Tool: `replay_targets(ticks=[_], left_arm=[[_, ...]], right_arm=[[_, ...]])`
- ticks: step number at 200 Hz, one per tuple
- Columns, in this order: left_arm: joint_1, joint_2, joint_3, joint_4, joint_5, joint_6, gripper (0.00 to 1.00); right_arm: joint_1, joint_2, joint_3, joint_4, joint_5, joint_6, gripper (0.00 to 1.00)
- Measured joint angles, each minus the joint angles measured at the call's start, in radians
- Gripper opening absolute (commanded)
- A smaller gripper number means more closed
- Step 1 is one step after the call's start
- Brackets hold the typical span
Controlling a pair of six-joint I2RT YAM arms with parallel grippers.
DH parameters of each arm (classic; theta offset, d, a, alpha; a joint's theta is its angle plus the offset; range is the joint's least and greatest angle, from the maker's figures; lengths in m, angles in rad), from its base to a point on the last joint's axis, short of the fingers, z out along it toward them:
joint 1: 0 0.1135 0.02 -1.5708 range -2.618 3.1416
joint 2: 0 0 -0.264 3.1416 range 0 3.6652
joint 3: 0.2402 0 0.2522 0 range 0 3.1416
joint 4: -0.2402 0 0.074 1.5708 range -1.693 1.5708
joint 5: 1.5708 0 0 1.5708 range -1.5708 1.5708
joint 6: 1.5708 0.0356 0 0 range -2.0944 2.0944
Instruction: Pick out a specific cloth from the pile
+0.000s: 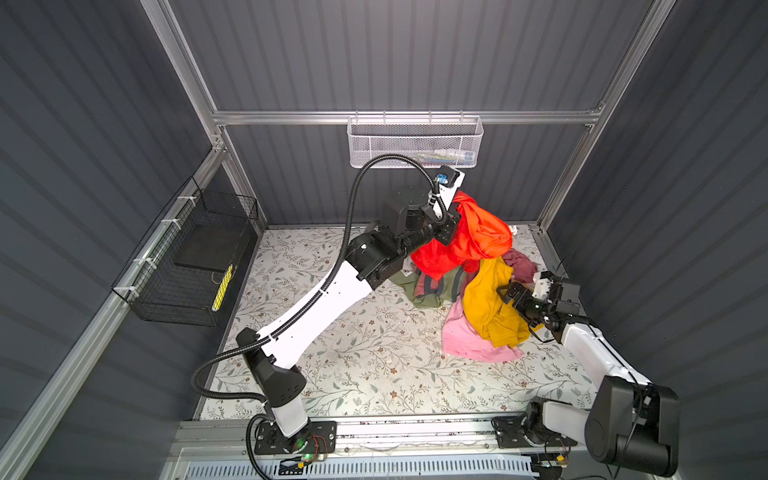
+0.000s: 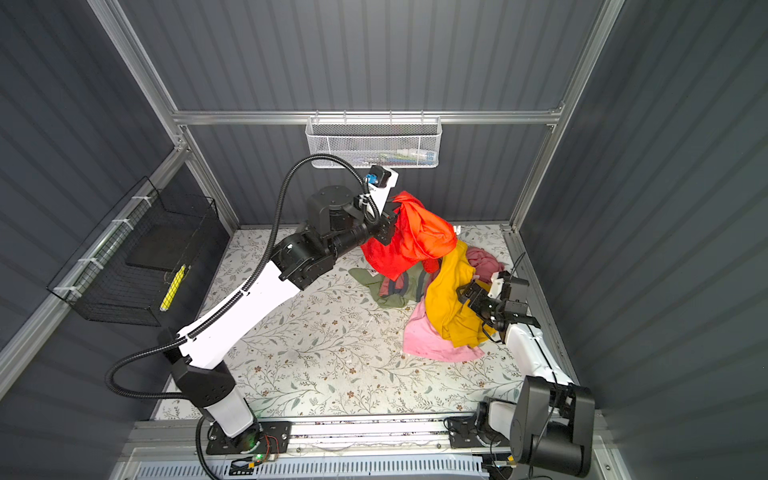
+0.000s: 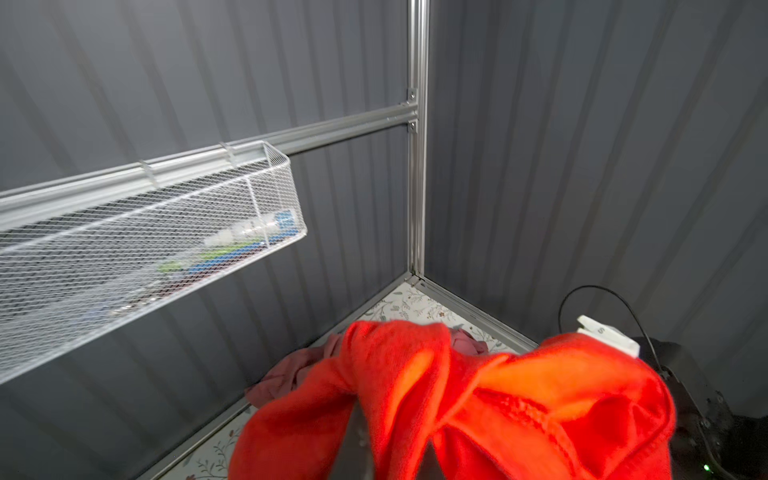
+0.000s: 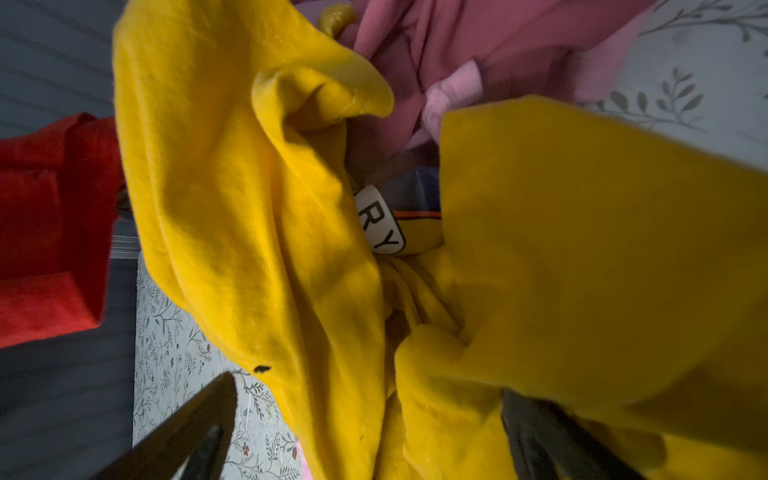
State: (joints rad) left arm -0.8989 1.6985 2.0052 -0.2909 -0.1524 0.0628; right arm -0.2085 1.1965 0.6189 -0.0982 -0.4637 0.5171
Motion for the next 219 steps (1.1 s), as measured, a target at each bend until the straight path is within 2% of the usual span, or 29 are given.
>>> replay_targets(ticks=[39,128,190,219], left_arm=[[0.0,-0.097,-0.082,0.031,-0.105,0.025,0.0],[0.012,-0.192,-0.185,0.044,-0.348,0.085,0.0],[0.154,-0.33,-0.357,-0.008,-0.458,0.028,0.0],[0.211,-0.369,-0.425,-0.043,-0.476,-0.023,0.0]], right_arm=[[0.0,-0.032,-0.004,0.003,0.002,0.0,0.99],[0.002,-0.059,-0.01,0.026,0.013,0.001,0.99],[0.003,-0.08,-0.011,0.029,0.016,0.007,0.99],[0.005,-0.094,-0.011,0.032,0.015,0.011,0.99]])
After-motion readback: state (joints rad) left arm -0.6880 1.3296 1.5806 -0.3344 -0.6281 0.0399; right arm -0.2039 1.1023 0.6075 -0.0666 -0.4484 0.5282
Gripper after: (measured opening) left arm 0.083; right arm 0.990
